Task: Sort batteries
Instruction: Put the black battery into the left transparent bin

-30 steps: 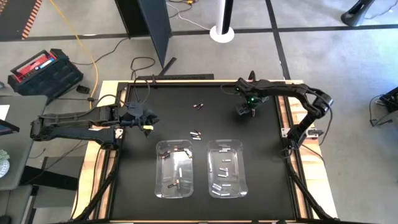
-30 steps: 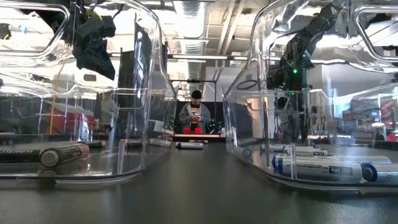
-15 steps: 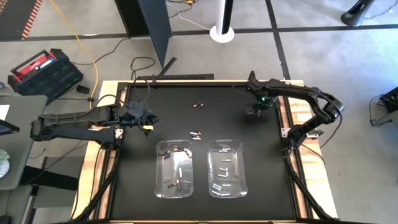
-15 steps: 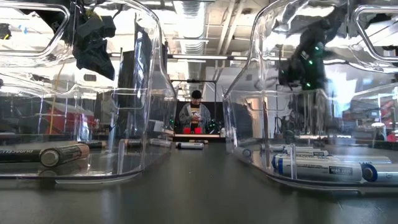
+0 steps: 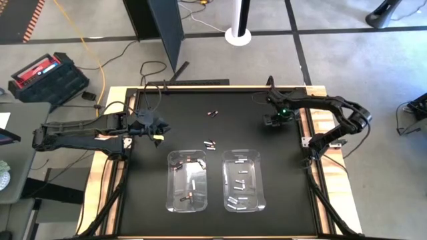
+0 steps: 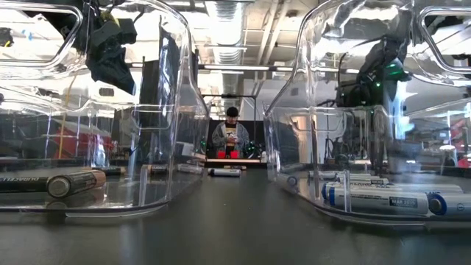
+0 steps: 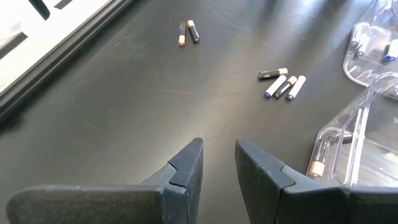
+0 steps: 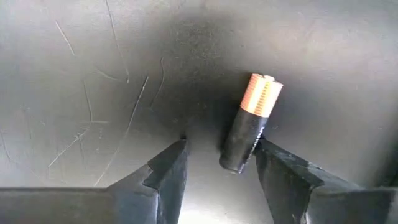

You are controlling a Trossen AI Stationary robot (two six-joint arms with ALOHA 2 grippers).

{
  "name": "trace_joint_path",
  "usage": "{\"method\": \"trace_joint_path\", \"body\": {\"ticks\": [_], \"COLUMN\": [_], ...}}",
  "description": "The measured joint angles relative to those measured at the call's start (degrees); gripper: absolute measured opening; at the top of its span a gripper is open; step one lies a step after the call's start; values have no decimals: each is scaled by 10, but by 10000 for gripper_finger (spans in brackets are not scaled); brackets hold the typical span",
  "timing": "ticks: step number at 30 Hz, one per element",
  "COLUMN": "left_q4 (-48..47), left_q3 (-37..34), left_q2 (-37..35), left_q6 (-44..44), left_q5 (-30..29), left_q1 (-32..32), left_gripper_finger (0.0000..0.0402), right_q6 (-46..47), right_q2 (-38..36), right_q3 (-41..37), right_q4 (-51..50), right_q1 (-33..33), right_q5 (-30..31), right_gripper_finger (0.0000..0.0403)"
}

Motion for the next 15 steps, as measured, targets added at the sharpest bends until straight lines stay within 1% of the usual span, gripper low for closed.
{"method": "trace_joint_path", "body": {"ticks": [6, 15], "left_q4": [0, 0], "left_q3": [0, 0], "left_q2": [0, 0], "left_q6": [-2, -4], "left_q5": [0, 0], "left_q1": [0, 0], "left_gripper_finger": [91, 91], "right_q6": [0, -15], "right_q2": [1, 2], "right_q3": [-1, -1], "right_q4": [8, 16], "right_q1": [0, 0], "right_q5": [4, 12], "right_gripper_finger": [180, 107]}}
